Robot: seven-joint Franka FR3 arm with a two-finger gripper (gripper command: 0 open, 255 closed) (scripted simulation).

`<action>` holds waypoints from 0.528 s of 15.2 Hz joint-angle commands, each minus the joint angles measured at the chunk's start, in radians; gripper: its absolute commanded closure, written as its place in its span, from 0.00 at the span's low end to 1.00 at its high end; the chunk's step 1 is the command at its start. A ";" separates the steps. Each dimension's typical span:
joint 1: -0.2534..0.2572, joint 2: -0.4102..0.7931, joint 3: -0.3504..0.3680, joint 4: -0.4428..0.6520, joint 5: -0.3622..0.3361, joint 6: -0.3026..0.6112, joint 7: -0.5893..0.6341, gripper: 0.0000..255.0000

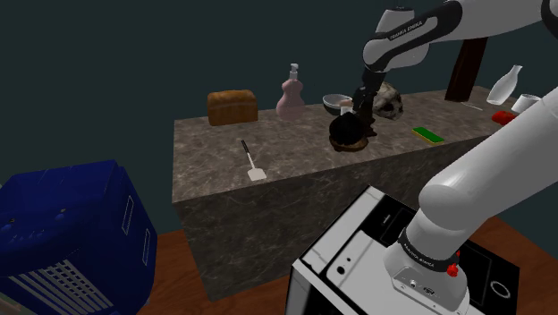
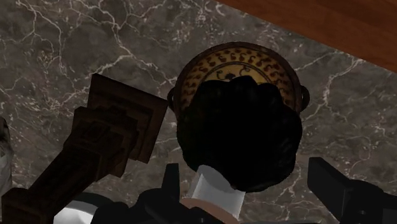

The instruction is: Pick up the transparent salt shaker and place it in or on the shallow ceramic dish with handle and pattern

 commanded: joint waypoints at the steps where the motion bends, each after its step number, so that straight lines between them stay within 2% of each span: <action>1: -0.001 -0.024 0.007 0.013 -0.004 -0.037 0.004 0.00; 4: -0.003 -0.081 0.028 0.055 -0.010 -0.136 0.012 0.00; 8: -0.003 -0.081 0.028 0.055 -0.010 -0.136 0.012 0.00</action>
